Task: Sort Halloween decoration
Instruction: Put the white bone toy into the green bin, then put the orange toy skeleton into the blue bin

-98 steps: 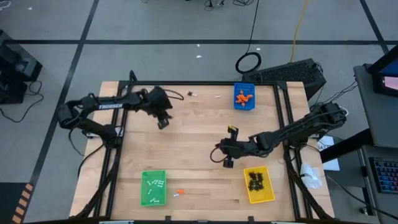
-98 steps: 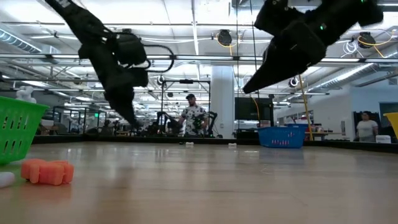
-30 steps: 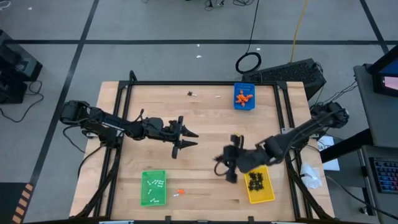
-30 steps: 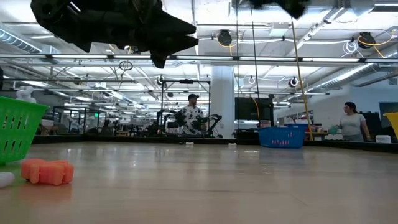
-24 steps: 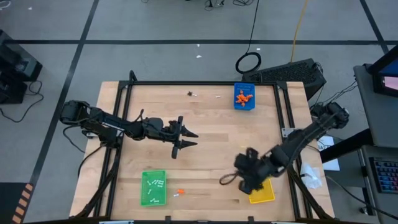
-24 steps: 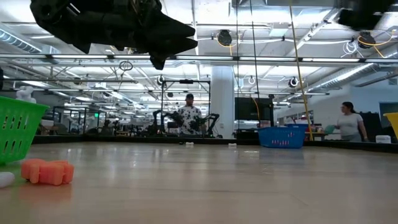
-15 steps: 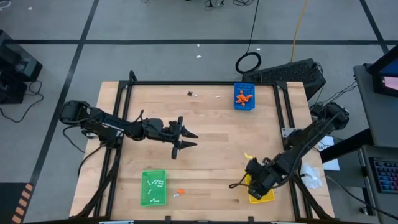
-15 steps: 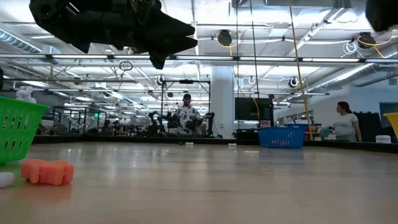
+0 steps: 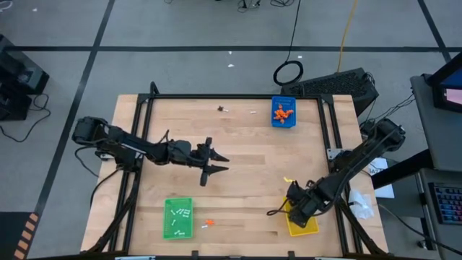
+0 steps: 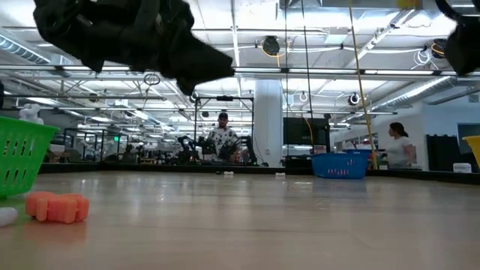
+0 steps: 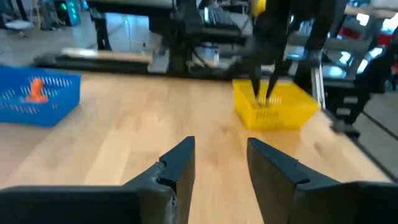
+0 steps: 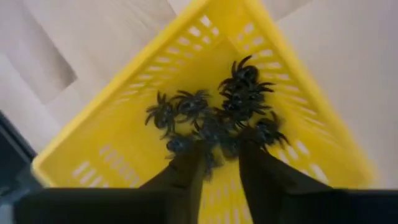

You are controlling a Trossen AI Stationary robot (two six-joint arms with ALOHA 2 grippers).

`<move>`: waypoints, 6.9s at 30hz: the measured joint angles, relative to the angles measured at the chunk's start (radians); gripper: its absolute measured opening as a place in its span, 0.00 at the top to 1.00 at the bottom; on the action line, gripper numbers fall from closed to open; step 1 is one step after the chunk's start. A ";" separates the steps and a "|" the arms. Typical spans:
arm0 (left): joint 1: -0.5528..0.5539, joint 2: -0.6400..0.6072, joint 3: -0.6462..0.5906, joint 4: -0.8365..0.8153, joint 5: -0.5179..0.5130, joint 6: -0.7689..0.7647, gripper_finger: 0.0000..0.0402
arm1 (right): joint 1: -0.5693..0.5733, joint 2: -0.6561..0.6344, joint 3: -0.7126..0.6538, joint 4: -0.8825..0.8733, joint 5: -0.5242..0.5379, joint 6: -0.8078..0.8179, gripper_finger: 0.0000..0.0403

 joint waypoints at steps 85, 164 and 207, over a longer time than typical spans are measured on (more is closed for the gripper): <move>0.713 0.788 1.180 -1.473 0.018 0.916 0.80 | -1.061 -0.009 -0.107 0.847 -0.165 -1.611 1.00; -0.632 0.177 0.529 -1.636 -0.055 -0.805 1.00 | -0.914 -0.040 -0.106 0.855 -0.211 -1.531 1.00; -0.507 0.173 0.841 -1.896 -0.035 -0.471 0.99 | -0.914 -0.045 -0.105 0.841 -0.209 -1.531 1.00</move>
